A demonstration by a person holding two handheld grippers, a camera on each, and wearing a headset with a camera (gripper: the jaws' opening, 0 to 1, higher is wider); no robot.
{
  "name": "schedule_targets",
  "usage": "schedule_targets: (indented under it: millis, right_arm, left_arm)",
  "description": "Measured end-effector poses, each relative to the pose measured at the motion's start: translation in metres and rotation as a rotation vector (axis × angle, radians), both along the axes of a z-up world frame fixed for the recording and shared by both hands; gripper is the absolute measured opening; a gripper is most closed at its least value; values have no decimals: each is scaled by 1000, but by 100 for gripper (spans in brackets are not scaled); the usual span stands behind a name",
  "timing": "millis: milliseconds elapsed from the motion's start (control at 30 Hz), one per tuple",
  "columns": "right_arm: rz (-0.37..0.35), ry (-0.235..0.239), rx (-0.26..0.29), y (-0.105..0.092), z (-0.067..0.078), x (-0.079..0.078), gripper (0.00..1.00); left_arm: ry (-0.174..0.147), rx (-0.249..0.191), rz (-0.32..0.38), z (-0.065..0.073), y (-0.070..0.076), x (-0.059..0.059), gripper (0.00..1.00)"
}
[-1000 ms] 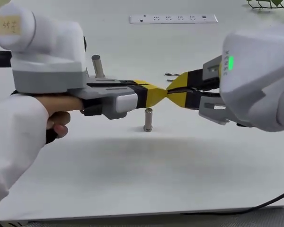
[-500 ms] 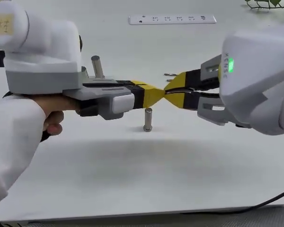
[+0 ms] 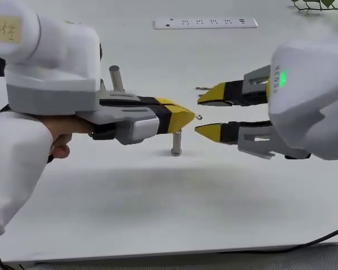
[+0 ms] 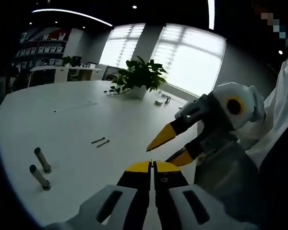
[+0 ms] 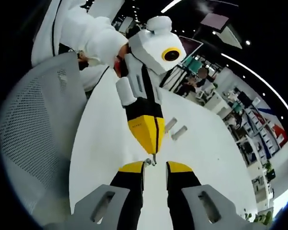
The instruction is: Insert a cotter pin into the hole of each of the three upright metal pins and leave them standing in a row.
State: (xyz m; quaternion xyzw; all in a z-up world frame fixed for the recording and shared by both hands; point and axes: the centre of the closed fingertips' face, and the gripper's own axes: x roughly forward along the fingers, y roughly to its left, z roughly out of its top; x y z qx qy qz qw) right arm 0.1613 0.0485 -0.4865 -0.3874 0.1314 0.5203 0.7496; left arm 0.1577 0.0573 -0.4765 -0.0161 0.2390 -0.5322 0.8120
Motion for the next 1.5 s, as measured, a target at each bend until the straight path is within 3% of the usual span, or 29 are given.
schedule_targets:
  millis: [33, 100, 133, 200, 267, 333, 467, 533, 600, 667, 1233, 1500]
  right_arm:
    - [-15, 37, 21, -2, -1, 0, 13]
    - [-33, 139, 76, -4, -7, -2, 16]
    - [-43, 162, 106, -4, -6, -3, 16]
    - [-56, 270, 178, -4, -5, -8, 16]
    - [-70, 343, 235, -4, -5, -11, 16]
    - [-83, 402, 280, -4, -4, -13, 16]
    - [-78, 470, 346, 1, 1, -20, 14]
    - [-59, 505, 345, 2, 0, -26, 12]
    - [-54, 488, 334, 1, -1, -27, 9]
    - [-47, 504, 334, 2, -3, -28, 0]
    - [2, 534, 341, 10, -3, -38, 0]
    - [29, 519, 289, 10, -7, -43, 0]
  left_arm:
    - [-35, 17, -24, 1, 0, -2, 0]
    - [-75, 30, -53, 2, 0, -4, 0]
    - [-112, 41, -76, 4, 0, -6, 0]
    - [-166, 56, -111, 6, 0, -9, 0]
    - [-194, 65, -142, 6, -1, -12, 0]
    - [-246, 83, -188, 8, -4, -17, 0]
    - [-280, 95, -228, 9, -9, -23, 0]
    - [-283, 93, -244, 9, -11, -25, 0]
    - [-291, 90, -255, 10, -10, -26, 0]
    - [-295, 93, -265, 10, -10, -27, 0]
    - [-291, 94, -309, 8, -6, -32, 0]
    - [-276, 131, -330, -2, -6, -38, 0]
